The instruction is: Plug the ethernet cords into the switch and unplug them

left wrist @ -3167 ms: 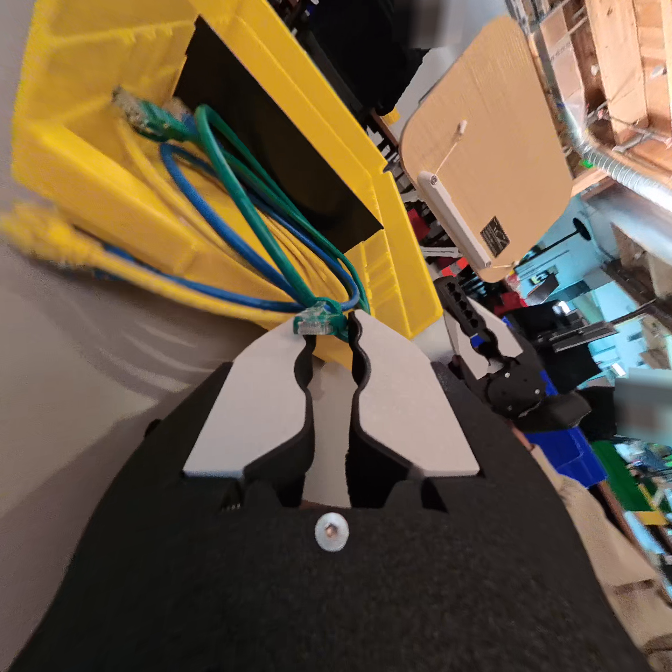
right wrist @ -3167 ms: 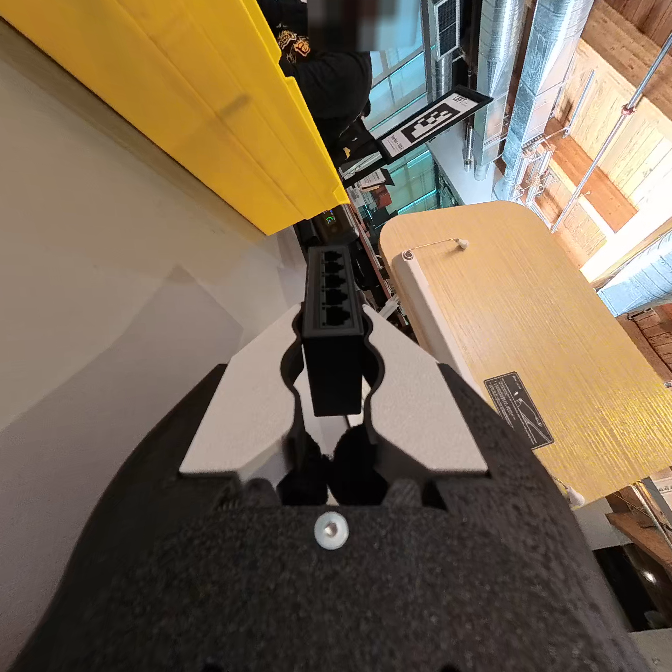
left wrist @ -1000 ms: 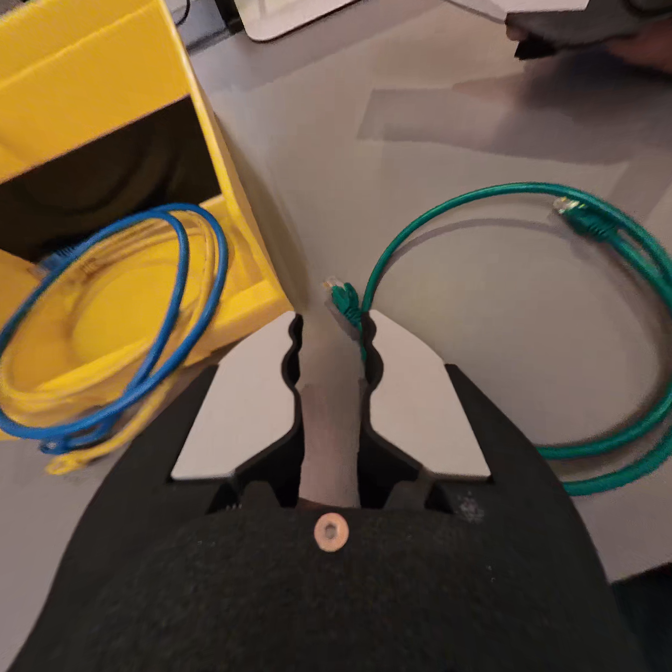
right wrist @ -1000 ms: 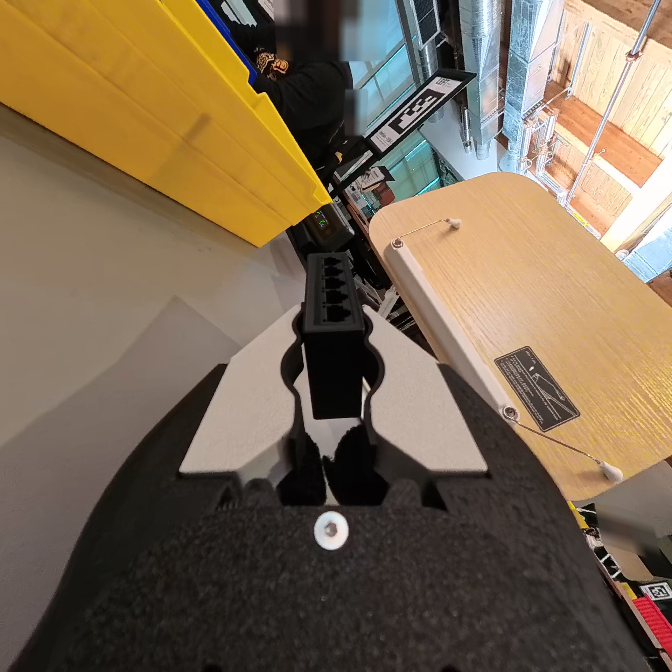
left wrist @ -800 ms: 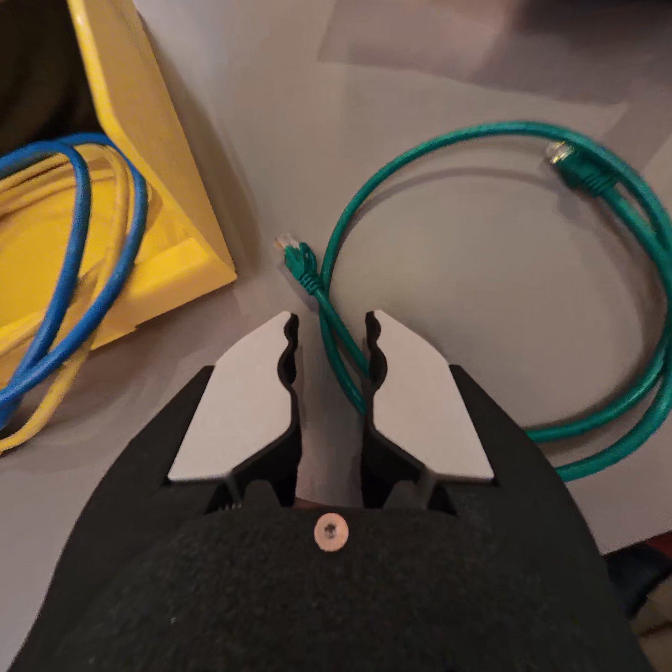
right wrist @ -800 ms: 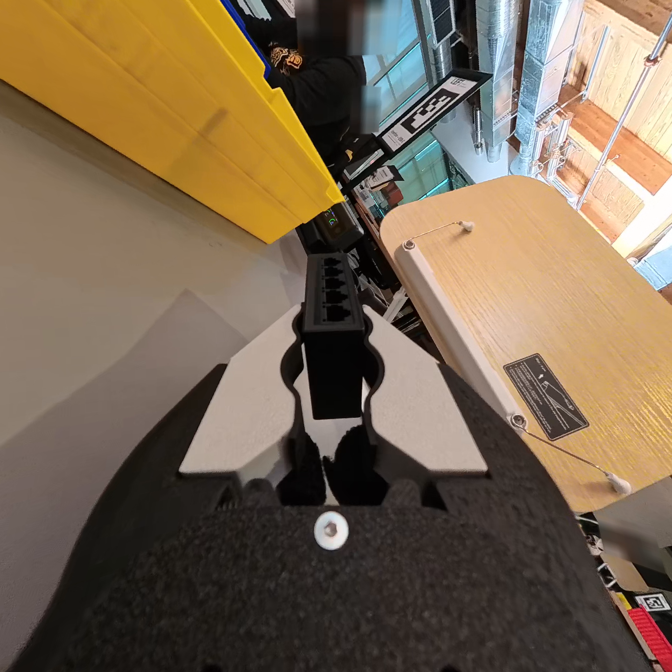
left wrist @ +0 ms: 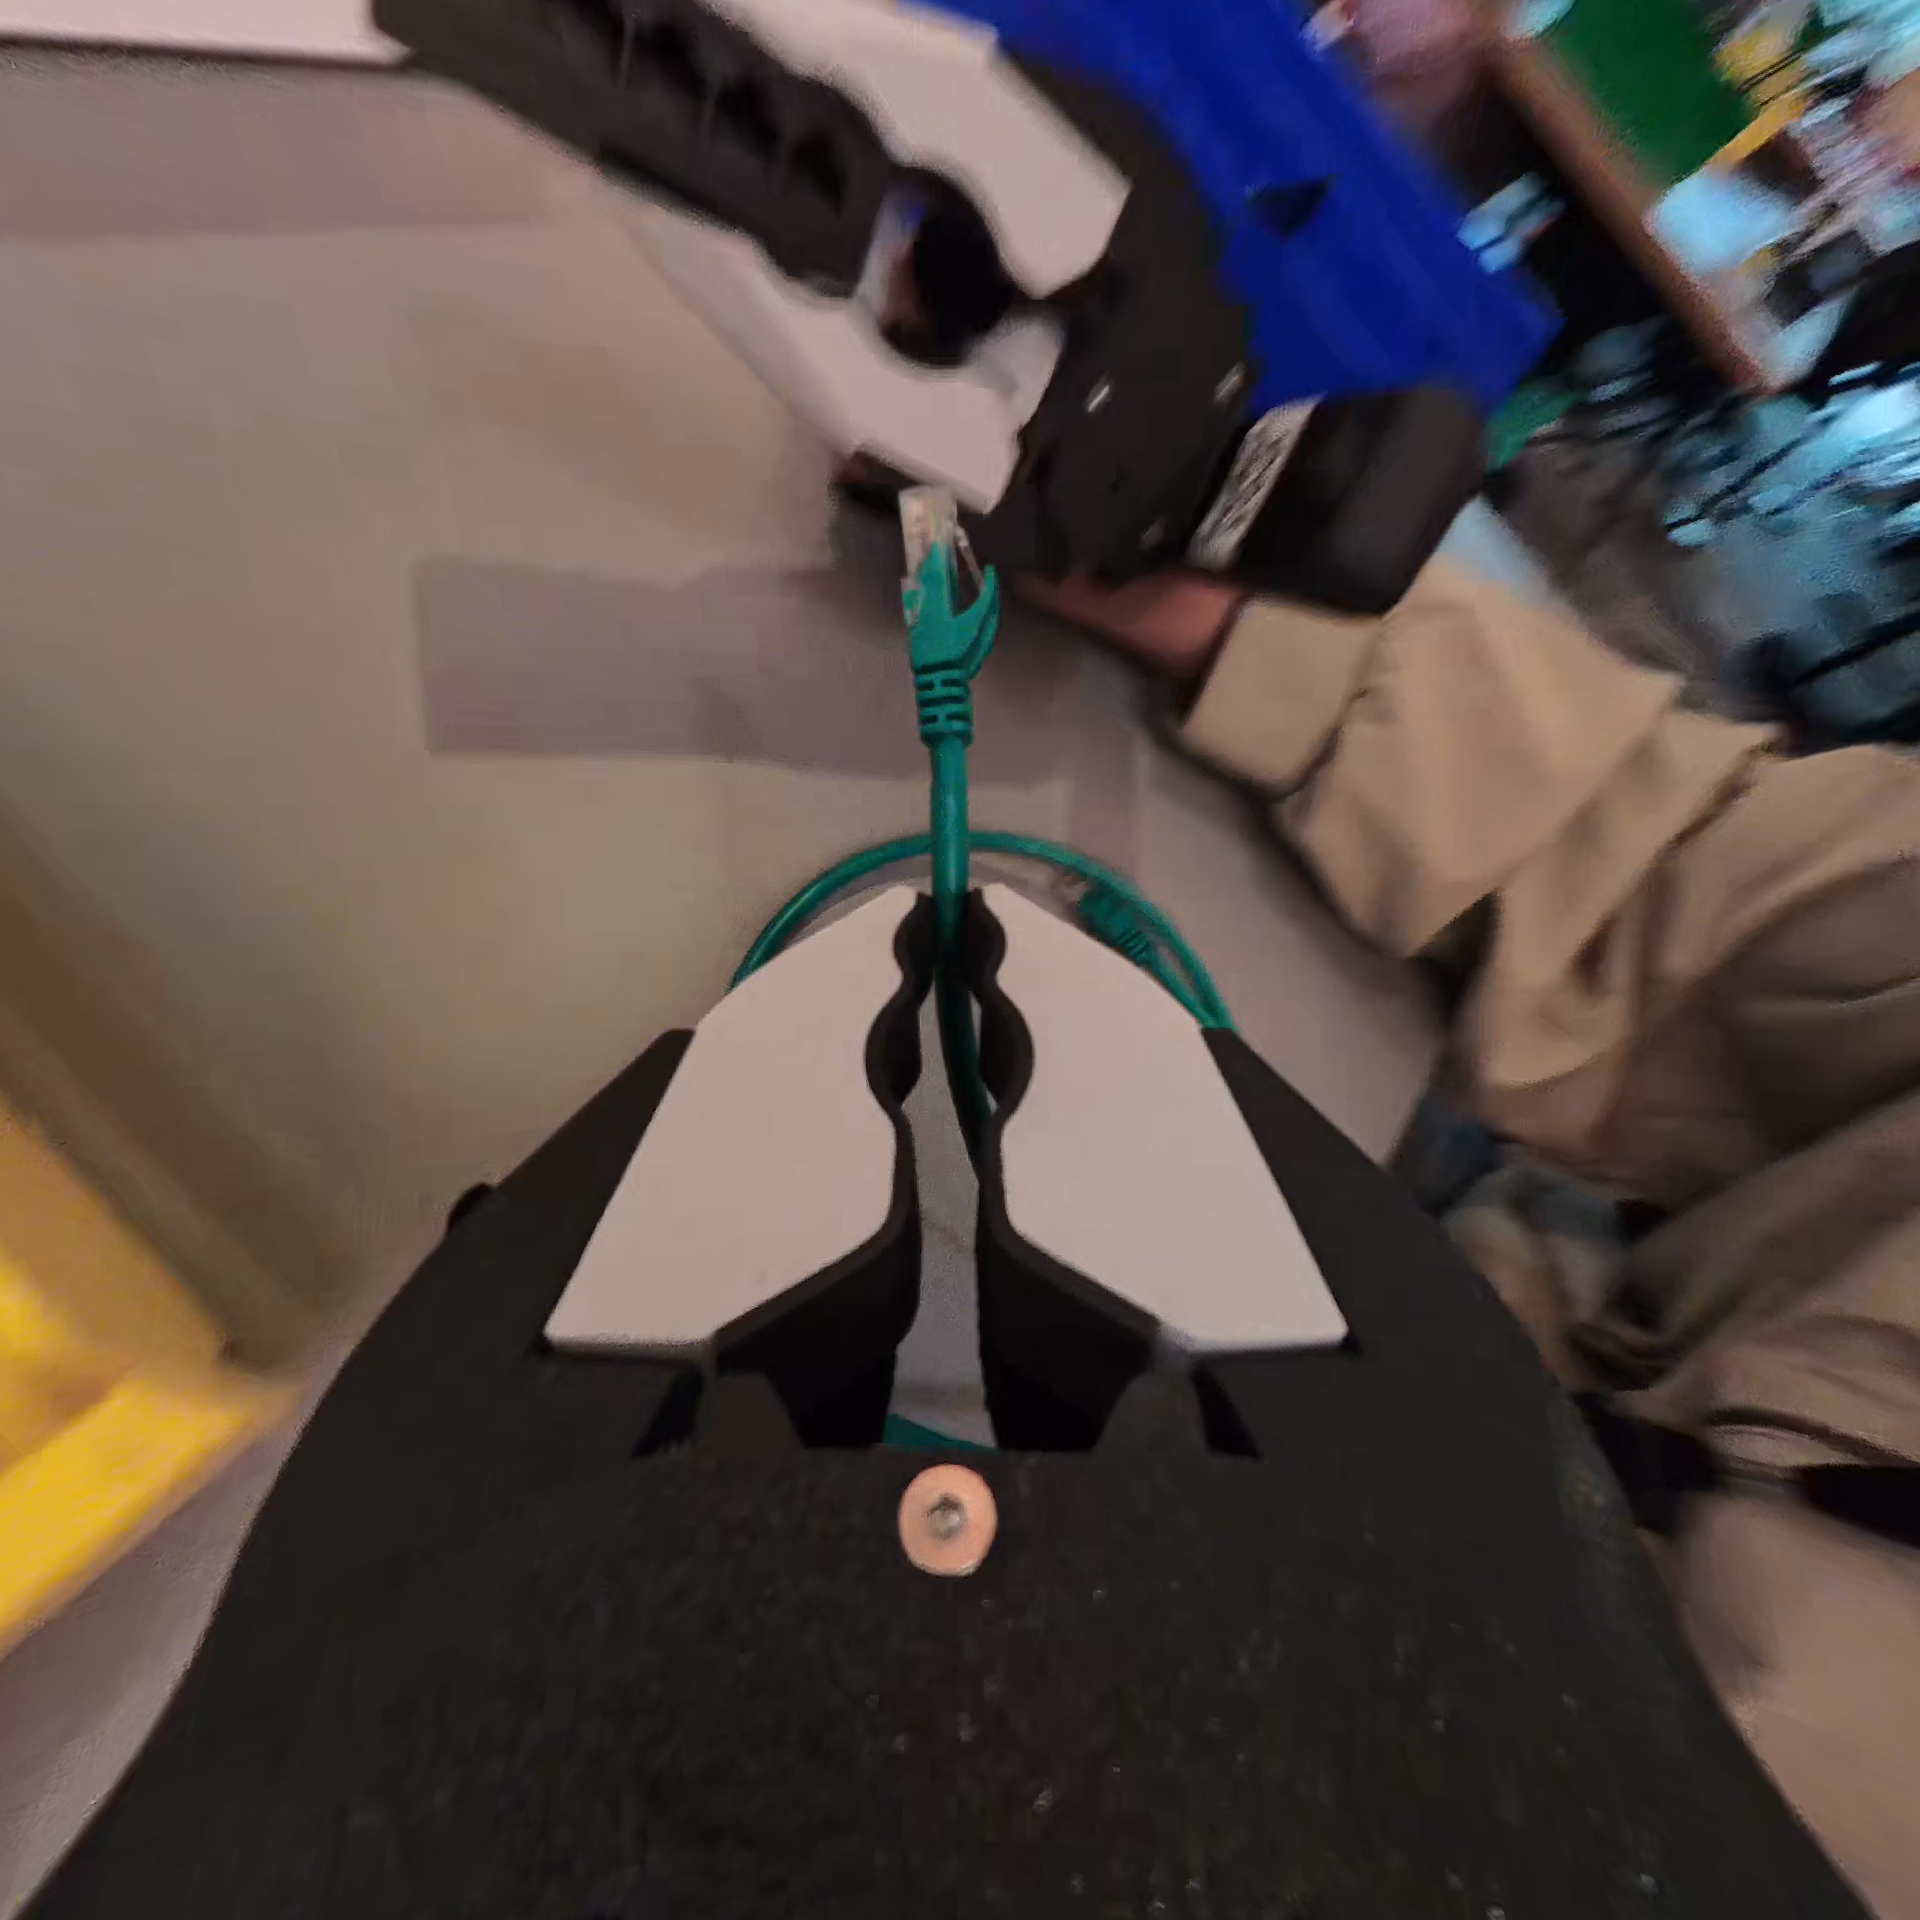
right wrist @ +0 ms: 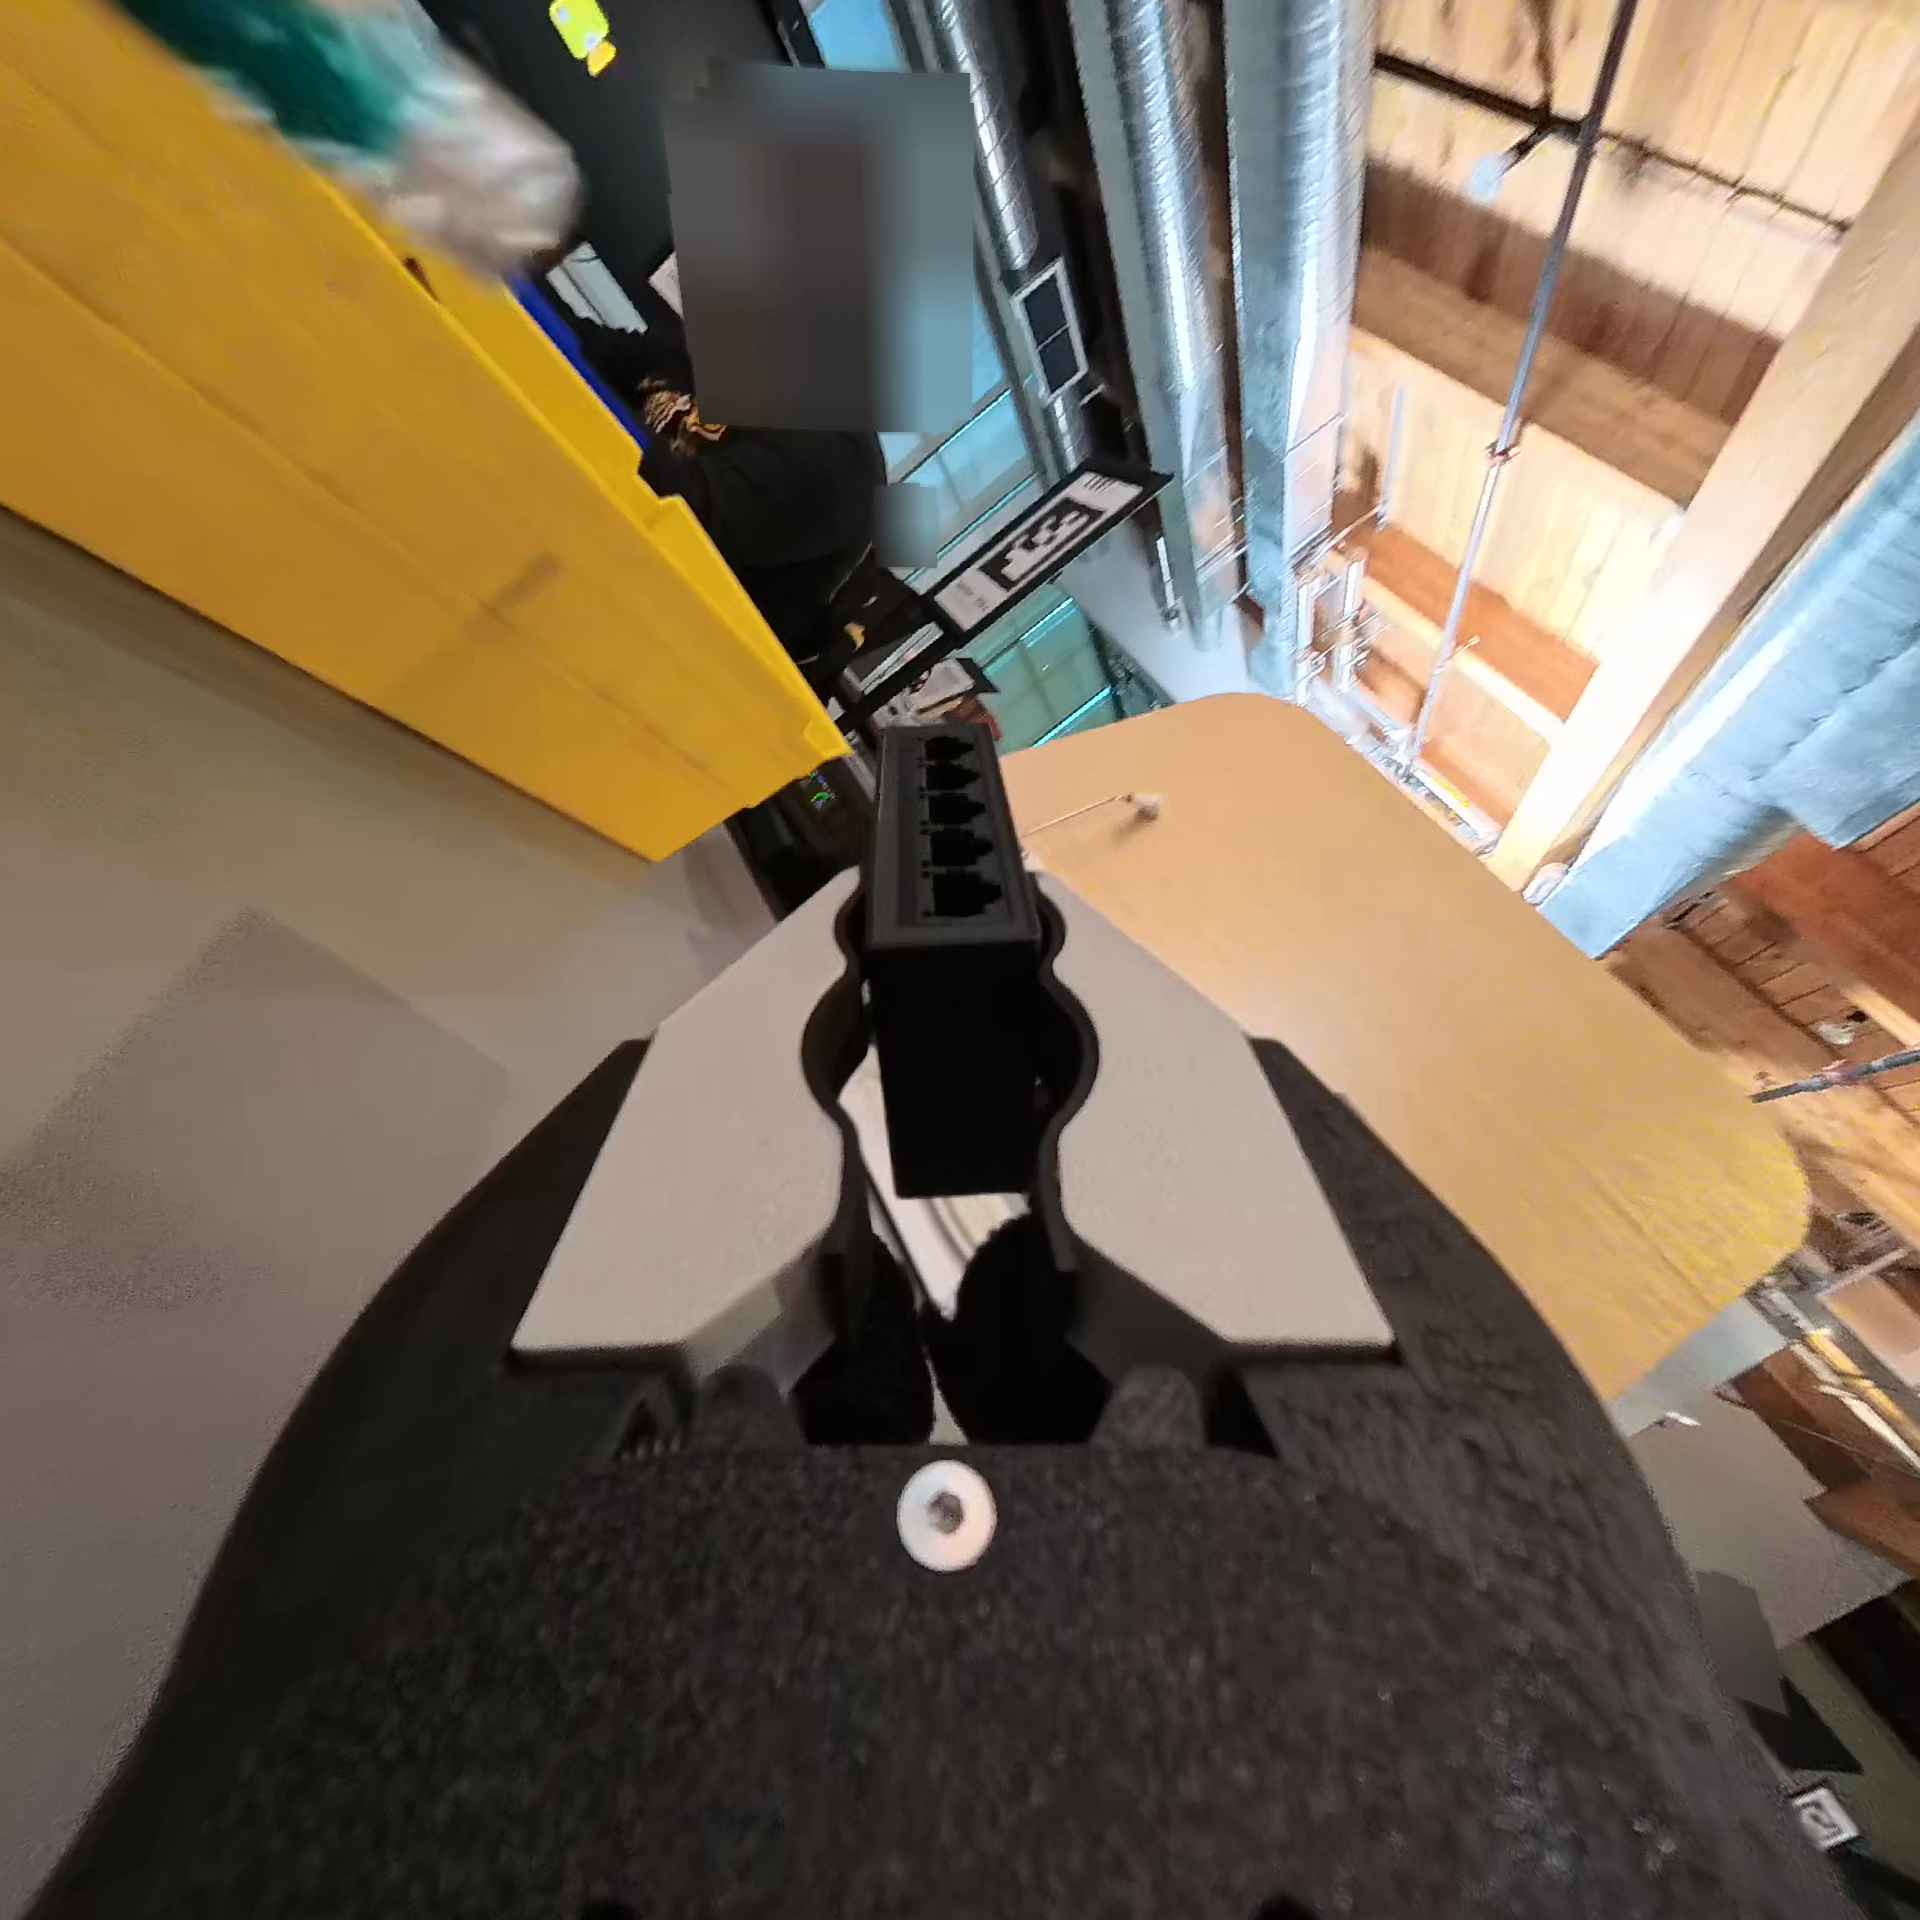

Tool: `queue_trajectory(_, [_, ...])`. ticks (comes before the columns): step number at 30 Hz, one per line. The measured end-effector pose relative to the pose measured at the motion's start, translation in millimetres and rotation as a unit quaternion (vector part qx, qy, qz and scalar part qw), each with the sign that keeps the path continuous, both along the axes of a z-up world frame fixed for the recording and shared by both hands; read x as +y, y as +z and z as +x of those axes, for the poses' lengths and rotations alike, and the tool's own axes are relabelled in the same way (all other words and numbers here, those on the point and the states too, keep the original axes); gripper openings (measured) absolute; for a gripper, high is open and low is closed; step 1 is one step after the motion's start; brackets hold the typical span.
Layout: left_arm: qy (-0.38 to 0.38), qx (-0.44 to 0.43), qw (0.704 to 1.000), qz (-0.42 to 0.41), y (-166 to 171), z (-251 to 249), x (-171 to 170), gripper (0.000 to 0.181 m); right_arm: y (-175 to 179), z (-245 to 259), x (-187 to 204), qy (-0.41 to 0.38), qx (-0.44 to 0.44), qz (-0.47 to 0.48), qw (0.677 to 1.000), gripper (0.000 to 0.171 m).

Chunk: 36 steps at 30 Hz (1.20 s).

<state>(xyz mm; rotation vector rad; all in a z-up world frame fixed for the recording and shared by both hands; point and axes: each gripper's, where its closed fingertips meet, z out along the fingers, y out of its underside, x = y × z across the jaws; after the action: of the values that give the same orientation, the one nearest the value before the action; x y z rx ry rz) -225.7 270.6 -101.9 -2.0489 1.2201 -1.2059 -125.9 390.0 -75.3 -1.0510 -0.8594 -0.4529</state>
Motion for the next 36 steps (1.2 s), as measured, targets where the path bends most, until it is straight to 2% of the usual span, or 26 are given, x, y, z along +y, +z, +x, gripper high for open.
queue_trajectory(1, [-0.009, -0.014, 1.0, -0.021, 8.9, 9.1, -0.8, 0.005, 3.0, -0.1, -2.0, -0.003, -0.003, 0.012, 1.0, 0.026])
queue_trajectory(5, [-0.043, -0.019, 0.986, -0.16, 25.5, 34.0, 0.1, 0.005, 15.9, 1.8, -9.3, -0.017, -0.016, 0.06, 0.998, 0.026])
queue_trajectory(8, [-0.056, 0.002, 0.974, -0.217, 30.4, 40.3, 10.6, 0.005, 18.0, 0.4, -12.7, -0.021, -0.032, 0.076, 0.996, 0.026])
queue_trajectory(14, [-0.054, 0.042, 0.967, -0.245, 30.2, 39.3, 28.3, 0.005, 19.0, -8.8, -19.4, -0.023, -0.067, 0.103, 0.992, 0.027])
queue_trajectory(36, [-0.09, 0.063, 0.94, -0.323, 19.3, 32.5, 15.7, 0.005, 14.2, -18.1, -23.3, -0.05, -0.151, 0.147, 0.976, 0.026])
